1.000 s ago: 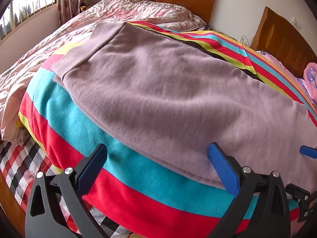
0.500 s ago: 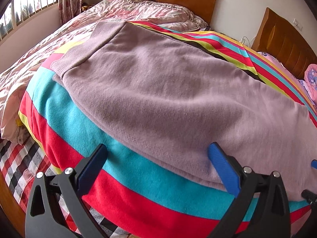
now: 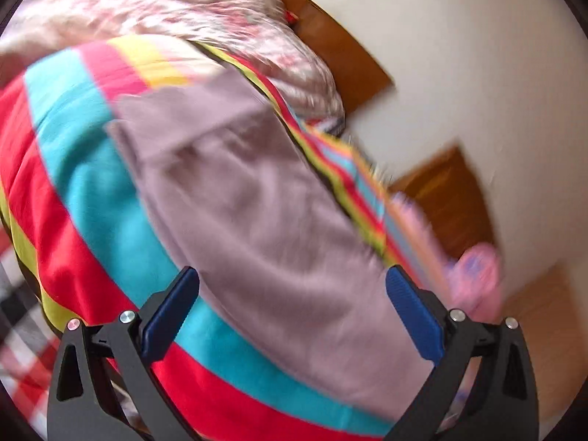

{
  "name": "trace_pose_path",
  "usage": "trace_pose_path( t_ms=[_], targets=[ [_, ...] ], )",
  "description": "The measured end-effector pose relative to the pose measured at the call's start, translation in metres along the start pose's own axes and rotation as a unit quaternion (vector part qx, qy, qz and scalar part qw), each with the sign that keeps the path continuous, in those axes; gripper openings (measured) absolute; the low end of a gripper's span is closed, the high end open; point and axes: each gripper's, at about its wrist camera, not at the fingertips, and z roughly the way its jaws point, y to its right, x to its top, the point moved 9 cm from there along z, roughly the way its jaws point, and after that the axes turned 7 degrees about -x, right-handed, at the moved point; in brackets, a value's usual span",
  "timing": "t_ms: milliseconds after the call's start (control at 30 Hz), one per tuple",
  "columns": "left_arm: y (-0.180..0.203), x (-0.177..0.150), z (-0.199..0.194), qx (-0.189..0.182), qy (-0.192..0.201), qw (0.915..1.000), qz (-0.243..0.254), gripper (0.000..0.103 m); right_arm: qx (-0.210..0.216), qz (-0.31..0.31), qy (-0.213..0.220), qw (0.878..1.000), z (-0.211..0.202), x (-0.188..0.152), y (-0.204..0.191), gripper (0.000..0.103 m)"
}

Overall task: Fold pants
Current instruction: 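Grasp the sweatpants cuff with the left gripper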

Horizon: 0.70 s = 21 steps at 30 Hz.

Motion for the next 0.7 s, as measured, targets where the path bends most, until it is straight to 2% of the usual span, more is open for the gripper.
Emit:
trace_pose_path(
  t_ms=[67,100,133,167,433,500,533,567,700],
  targets=[
    [-0.023,0.019,-0.008,-0.027,0.019,0.9979,-0.056,0.099,0.003,0.01,0.008,1.0,0.001,0.004,0.004,0.098],
    [-0.033,0.023,-0.007,-0.027,0.019,0.997,-0.071,0.095,0.007,0.018,0.01,1.0,0.004,0.006,0.006,0.098],
    [-0.042,0.026,-0.005,-0.025,0.016,0.996,-0.084,0.084,0.011,0.026,0.009,1.0,0.007,0.008,0.007,0.098],
    [-0.05,0.027,-0.001,-0.028,0.013,0.9948,-0.097,0.079,0.015,0.031,0.007,0.999,0.01,0.009,0.007,0.098],
    [-0.066,0.042,0.016,-0.032,0.026,0.9922,-0.118,0.076,0.018,0.04,0.006,0.999,0.018,0.015,0.003,0.098],
    [-0.07,0.045,0.018,-0.029,0.028,0.992,-0.119,0.063,0.015,0.043,0.007,0.999,0.018,0.014,0.006,0.098],
    [-0.071,0.045,0.017,-0.025,0.025,0.9927,-0.115,0.04,0.015,0.047,0.006,0.999,0.019,0.014,0.007,0.098],
    [-0.073,0.047,0.02,-0.018,0.02,0.9932,-0.113,0.024,0.014,0.051,0.003,0.999,0.022,0.014,0.008,0.098],
    [-0.078,0.055,0.021,-0.027,0.03,0.9917,-0.122,0.023,0.016,0.06,0.0,0.998,0.025,0.014,0.006,0.098]
  ],
)
